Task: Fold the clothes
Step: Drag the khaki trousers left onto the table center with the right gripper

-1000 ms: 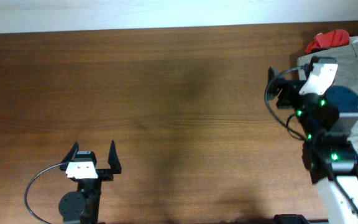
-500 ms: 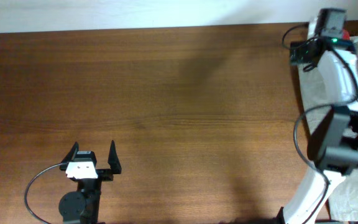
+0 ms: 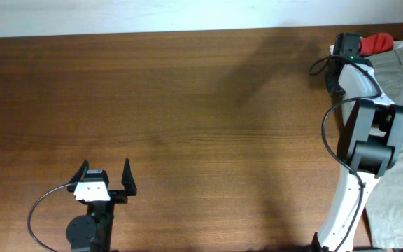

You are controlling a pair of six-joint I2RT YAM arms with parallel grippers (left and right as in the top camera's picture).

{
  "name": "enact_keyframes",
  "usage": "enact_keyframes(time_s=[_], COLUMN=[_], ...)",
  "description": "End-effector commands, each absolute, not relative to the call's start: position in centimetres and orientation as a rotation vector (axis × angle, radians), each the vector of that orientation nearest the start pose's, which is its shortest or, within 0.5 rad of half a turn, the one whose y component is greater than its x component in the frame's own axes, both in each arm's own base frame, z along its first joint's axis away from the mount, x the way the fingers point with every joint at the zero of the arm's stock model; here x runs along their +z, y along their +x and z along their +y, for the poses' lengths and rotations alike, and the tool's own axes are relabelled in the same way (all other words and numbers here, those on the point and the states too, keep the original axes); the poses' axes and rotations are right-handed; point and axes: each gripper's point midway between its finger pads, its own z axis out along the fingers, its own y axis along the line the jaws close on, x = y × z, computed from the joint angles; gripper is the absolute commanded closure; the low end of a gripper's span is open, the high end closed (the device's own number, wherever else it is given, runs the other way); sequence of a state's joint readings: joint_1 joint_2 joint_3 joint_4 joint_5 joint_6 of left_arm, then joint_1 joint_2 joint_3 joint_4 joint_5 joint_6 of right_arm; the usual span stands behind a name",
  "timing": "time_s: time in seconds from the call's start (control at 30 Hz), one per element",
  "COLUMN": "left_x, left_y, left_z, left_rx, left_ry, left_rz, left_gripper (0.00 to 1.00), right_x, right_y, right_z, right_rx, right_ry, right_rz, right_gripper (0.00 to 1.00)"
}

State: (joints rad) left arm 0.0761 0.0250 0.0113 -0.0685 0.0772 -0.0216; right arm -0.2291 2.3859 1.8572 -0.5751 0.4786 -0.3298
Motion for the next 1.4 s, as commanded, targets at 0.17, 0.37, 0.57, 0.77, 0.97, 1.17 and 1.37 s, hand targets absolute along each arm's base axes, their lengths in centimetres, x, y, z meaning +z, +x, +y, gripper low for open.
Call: enact_keyframes(time_s=[0.17,0.37,0.57,0.77,0.97,1.17,1.37], left_x=[15.5,15.5,15.5,15.5,15.5,15.5,15.5], left_y=[24.6,24.6,24.6,24.6,24.6,24.6,24.6], left_z=[0.6,0.6,0.6,0.6,0.6,0.6,0.6], left_rx=[-0.010,-0.010,-0.010,-0.010,-0.010,-0.010,-0.010], left_ry=[-0.011,-0.011,-0.011,-0.011,-0.011,-0.011,-0.011], left_rz=[1.657,1.657,1.657,1.657,1.657,1.657,1.657], left_gripper=[0.01,0.01,0.01,0.01,0.01,0.01,0.01], right_x=[12.4,20.2,20.1,17.9,19.3,22.8,20.9], right_y=[53.4,53.8,54.0,45.7,39.5,43.9,43.0], right_z=[-20.6,-12.7,6.0,28.7,38.6,28.2,21.8], right_rx=[-0.796,-0.616,-0.127,0.405,0.542,0.390,0.513], right_ry=[0.288,0.149,-0.177,-0.462,-0.640,-0.253,-0.128], right_rz=[2.475,2.380,2.399,2.461,2.375,2.423,2.633], right_gripper=[0.96,0.96,0.96,0.96,0.18,0.01,0.01])
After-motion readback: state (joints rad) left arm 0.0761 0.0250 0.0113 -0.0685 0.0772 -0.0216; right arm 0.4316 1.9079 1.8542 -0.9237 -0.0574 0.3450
